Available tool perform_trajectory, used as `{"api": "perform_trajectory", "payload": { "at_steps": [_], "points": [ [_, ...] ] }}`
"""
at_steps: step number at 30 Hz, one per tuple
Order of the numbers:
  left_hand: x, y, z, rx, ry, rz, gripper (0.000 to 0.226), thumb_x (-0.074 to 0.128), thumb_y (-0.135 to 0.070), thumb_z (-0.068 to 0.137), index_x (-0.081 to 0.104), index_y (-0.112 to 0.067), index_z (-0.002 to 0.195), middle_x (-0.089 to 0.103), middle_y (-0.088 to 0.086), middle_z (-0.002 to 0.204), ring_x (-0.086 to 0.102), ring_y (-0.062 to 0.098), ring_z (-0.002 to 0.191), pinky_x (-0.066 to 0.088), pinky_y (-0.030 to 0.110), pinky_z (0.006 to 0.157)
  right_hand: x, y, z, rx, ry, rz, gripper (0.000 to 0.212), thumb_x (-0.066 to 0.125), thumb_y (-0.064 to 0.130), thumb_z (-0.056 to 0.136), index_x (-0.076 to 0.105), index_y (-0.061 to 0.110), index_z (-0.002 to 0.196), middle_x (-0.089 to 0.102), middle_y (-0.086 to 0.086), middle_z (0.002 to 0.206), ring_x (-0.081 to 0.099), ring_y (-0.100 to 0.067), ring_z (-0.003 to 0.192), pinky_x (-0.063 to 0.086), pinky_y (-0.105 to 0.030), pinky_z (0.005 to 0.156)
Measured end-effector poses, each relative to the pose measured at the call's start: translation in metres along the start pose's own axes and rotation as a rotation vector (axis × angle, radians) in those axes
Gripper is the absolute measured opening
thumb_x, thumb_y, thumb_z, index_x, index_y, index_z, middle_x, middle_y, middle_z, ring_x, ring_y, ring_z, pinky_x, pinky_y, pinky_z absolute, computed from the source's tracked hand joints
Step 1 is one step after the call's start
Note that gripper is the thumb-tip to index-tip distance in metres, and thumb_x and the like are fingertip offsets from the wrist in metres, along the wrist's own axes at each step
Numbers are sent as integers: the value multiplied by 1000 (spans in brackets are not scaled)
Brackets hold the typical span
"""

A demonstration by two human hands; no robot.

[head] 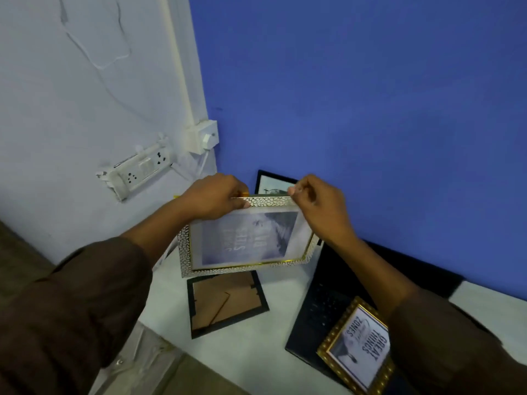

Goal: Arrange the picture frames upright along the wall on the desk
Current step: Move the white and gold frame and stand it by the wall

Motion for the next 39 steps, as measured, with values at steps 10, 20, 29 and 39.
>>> {"api": "perform_trajectory", "payload": {
  "at_steps": [10,20,29,39],
  "points": [
    [-17,-118,-28,283,-146,235,25,54,-44,95,66,-33,113,72,-2,109,65,24,97,52,36,74,-58,8,-77,12,64,-450,39,49,63,95,66,28,99,75,1,92,67,-21,82,51,-37,67],
    [51,-144,-95,511,-168,-71,33,52,-39,98,61,-24,125,64,-5,129,60,18,115,49,34,91,-127,-20,-169,517,-317,-289,49,49,66,93,56,21,77,59,6,72,62,-25,78,39,-35,60],
    [105,-193,-92,219,265,-46,46,53,-54,92,55,-24,126,62,2,130,59,26,116,50,38,85,-204,-25,-232,695,-573,-16,57,49,71,88,66,16,85,71,-4,86,69,-26,83,57,-49,76],
    [125,-313,-42,146,454,-977,42,63,-43,93,57,-25,130,64,-6,127,62,9,103,47,24,76,-295,-90,-274,673,-730,16,42,48,51,101,62,12,90,66,-13,91,62,-24,83,48,-37,74]
  ]
}}
Point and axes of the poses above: each hand's wrist, its own z-axis towards the middle knuckle, its own x-axis out of the palm, y = z × x, the point moved 2 cm from there along z, towards the middle knuckle
